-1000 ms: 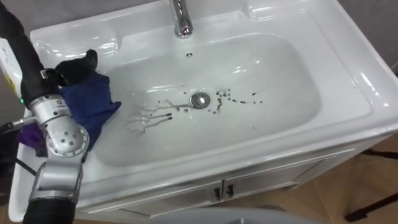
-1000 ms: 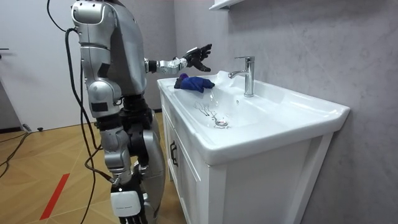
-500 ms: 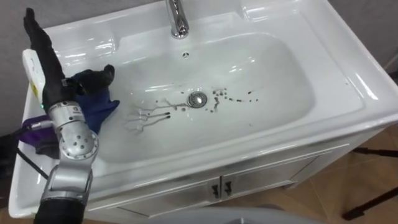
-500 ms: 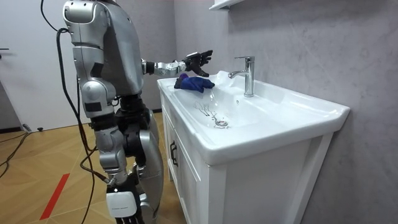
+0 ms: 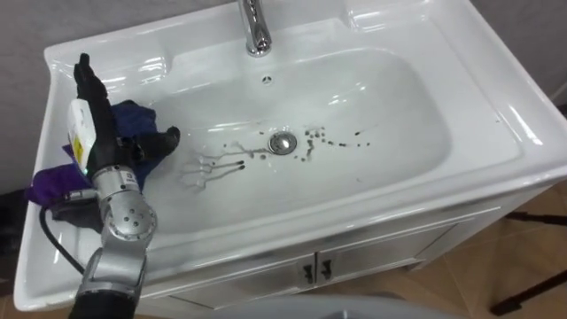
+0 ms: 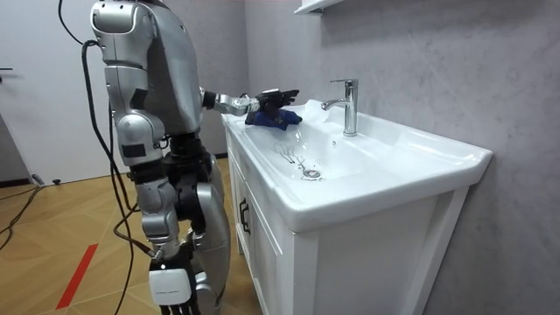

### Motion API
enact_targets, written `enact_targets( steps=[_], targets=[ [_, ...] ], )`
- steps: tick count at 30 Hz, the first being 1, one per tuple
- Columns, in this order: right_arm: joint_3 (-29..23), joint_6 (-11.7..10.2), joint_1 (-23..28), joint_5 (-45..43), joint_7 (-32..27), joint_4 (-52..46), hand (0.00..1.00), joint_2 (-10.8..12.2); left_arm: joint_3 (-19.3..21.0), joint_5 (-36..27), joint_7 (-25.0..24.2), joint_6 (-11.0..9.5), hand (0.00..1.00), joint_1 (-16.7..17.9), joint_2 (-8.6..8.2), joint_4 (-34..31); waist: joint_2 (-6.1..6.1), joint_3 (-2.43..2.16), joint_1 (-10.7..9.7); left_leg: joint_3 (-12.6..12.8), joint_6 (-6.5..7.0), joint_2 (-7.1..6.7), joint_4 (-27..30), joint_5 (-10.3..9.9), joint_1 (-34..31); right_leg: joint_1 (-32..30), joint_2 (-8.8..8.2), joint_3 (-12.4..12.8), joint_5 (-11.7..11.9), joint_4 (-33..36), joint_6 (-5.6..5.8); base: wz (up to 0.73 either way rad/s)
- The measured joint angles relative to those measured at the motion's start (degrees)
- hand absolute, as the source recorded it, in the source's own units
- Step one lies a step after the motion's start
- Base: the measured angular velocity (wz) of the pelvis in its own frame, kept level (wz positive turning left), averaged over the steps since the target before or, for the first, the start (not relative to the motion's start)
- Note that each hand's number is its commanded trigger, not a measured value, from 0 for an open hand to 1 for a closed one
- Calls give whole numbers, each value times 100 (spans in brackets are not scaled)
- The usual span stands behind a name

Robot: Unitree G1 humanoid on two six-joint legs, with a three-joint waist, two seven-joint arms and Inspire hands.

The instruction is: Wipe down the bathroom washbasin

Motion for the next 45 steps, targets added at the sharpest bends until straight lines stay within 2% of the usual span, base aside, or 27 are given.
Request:
enact_targets(
  steps=[6,13,14,15,17,19,22,24,27,35,41,45],
  targets=[
    [-4,46,4,-4,11,-4,0,4,-5,1015,321,9,0,83,0,156,-7,-3,-5,8,0,1,-20,0,-2,6,6,-2,11,-32,-2,0],
    [-6,42,-7,33,0,-13,0,5,-107,1567,601,117,0,225,1,207,-10,-15,-7,5,0,1,-20,0,-1,33,5,-14,22,-92,1,0],
    [-5,41,0,63,-11,-14,0,5,-137,1732,656,137,0,224,2,231,47,-49,-8,5,0,2,-21,0,-4,46,7,-18,29,-113,2,0],
    [-2,41,1,97,-42,-15,0,6,-178,1879,712,162,0,224,4,258,35,-41,-11,3,0,1,-23,0,-3,47,6,-19,30,-111,4,0],
    [-4,38,47,95,-58,-16,0,10,-180,2129,730,211,0,224,4,262,79,-62,-7,2,0,1,-22,0,-1,52,5,-26,30,-112,4,0],
    [-8,40,59,49,-61,-31,0,10,-173,2530,748,263,0,224,5,211,105,-53,-13,-1,0,2,-31,0,-1,48,5,-29,30,-112,4,0],
    [-8,51,78,20,-63,-30,0,10,-173,2803,824,309,0,223,5,121,130,-40,-11,-1,0,1,-64,0,-1,31,5,-29,30,-109,4,0],
    [-7,47,126,23,-61,-46,0,10,-172,2983,886,336,0,223,5,72,185,-51,-13,0,0,1,-80,0,4,28,5,-31,30,-108,4,0],
    [-7,46,156,23,-63,-44,0,10,-166,3115,1028,337,0,224,5,-18,199,-41,-1,3,0,1,-96,0,-3,7,5,-33,30,-107,4,0],
    [-6,48,160,8,-110,-46,0,10,-163,3361,1318,386,0,227,4,-29,125,-45,-1,8,0,0,-111,0,-3,-5,6,-35,29,-117,6,0],
    [-6,127,103,7,-107,-51,0,10,-178,3355,1329,594,0,383,4,46,32,-78,-6,9,0,-1,-108,1,3,4,5,-46,29,-126,6,0],
    [-6,237,51,7,-113,-32,0,12,-178,3343,1302,748,0,564,4,176,-20,-72,-19,7,1,-1,-105,1,18,16,4,-45,29,-130,6,0]
  ],
)
